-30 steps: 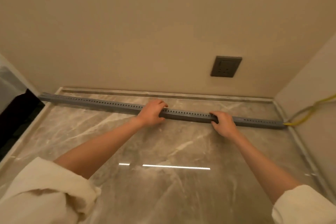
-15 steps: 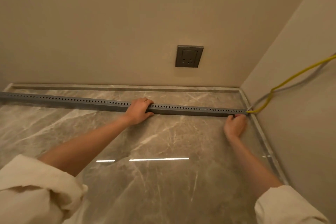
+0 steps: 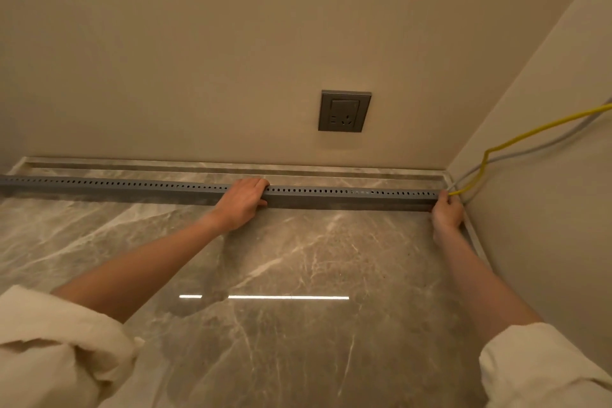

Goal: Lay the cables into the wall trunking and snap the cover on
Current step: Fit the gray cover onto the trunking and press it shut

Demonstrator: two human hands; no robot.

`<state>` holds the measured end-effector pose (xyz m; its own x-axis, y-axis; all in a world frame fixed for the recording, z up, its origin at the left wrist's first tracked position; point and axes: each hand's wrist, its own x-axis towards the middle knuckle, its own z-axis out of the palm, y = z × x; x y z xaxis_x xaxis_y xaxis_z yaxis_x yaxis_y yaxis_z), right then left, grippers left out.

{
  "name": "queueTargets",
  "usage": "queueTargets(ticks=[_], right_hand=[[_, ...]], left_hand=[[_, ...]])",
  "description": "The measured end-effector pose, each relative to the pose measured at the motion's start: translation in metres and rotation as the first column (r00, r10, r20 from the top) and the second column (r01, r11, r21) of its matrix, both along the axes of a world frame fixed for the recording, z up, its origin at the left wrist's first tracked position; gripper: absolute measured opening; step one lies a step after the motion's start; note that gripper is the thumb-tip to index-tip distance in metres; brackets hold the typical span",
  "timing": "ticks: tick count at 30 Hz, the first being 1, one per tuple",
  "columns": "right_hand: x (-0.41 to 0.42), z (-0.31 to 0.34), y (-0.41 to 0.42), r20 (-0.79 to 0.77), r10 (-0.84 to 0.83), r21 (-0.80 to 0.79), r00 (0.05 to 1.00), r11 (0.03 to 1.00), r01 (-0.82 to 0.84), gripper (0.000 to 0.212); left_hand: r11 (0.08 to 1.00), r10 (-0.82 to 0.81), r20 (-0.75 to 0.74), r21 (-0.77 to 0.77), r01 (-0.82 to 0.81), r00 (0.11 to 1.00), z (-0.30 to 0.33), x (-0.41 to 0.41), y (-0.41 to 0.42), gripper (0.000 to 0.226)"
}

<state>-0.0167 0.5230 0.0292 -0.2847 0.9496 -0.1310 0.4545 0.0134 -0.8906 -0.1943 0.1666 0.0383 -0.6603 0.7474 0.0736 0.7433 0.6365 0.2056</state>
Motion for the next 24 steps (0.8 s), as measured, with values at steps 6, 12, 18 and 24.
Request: queueTargets(ticks=[6, 12, 18, 24], right_hand=[[-0.027, 0.007, 0.019, -0.179, 0.010, -0.201, 0.984, 0.979, -0.046, 0.014], [-0.053, 0.014, 0.026, -0.087, 0.061, -0.118, 0.994, 0.991, -0.071, 0.033], [-0.074, 0.022, 0.026, 0.146, 0.064, 0.125, 0.987, 0.989, -0.083, 0.038], [-0.082, 0.025, 0.022, 0.119, -0.058, 0.213, 0.991, 0.977, 0.031, 0.033]], left_hand=[[1.000, -0.024, -0.024, -0.006, 0.024, 0.999, 0.007, -0.018, -0.009, 0.029], [1.000, 0.004, -0.034, 0.013, -0.003, 0.999, 0.009, -0.031, -0.013, 0.030], [0.999, 0.023, -0.071, 0.041, -0.020, 0.997, 0.008, -0.043, -0.013, 0.034], [0.998, 0.035, -0.123, 0.056, -0.028, 0.992, 0.003, -0.048, -0.005, 0.032]])
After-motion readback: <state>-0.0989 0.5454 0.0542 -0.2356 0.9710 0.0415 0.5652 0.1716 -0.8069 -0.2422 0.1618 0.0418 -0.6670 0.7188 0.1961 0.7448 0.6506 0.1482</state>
